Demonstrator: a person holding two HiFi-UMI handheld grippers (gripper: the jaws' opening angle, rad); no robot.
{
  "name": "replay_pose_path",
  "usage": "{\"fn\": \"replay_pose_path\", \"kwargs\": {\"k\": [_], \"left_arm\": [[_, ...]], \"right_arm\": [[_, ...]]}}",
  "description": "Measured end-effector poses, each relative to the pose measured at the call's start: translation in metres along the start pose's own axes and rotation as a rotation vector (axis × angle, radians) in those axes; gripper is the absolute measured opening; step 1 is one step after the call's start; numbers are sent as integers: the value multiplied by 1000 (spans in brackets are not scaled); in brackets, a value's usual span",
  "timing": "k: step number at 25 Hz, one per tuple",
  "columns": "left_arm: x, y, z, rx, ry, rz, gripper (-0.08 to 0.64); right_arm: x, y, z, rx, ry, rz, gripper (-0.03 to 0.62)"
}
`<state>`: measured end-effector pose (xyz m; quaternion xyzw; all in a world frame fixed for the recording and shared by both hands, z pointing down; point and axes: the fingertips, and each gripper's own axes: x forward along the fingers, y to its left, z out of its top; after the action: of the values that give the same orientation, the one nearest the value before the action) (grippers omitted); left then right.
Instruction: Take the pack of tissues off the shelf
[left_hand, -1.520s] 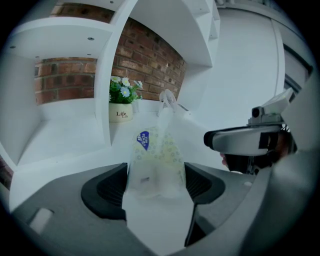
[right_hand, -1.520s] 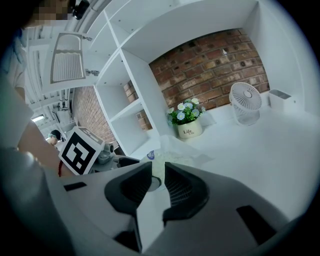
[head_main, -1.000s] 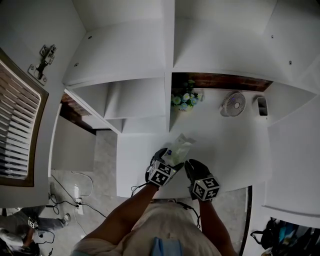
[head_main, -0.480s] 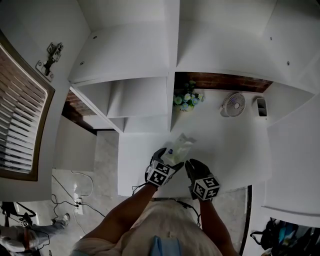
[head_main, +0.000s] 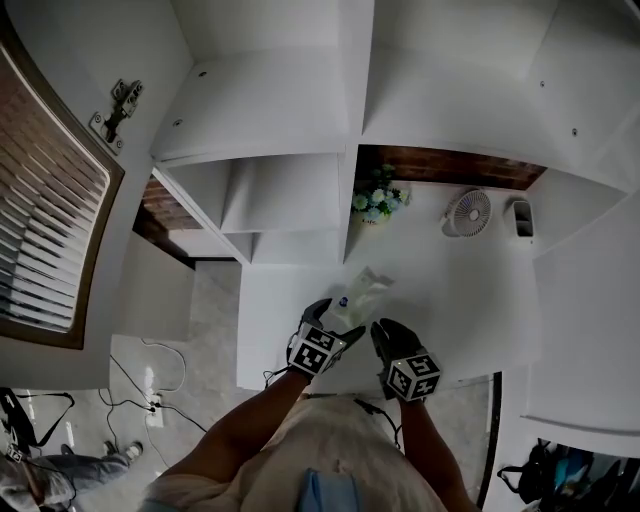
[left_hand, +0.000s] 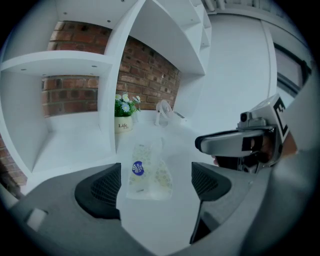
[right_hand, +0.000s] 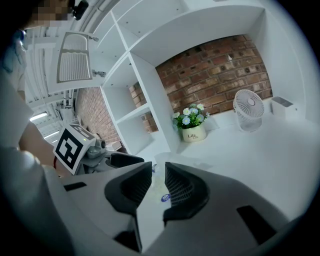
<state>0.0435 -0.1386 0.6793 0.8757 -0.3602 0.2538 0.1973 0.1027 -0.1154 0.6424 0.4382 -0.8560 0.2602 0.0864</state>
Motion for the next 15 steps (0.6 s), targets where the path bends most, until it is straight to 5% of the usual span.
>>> {"fn": "replay_pose_path", "kwargs": {"k": [10, 15], "left_arm": [[-22, -13, 3, -5, -26, -37, 436], [-33, -16, 6, -7, -43, -40, 374]], "right_arm": [[-7, 15, 8, -32, -6, 24, 78], [-10, 21, 12, -54, -9, 30, 77]]}}
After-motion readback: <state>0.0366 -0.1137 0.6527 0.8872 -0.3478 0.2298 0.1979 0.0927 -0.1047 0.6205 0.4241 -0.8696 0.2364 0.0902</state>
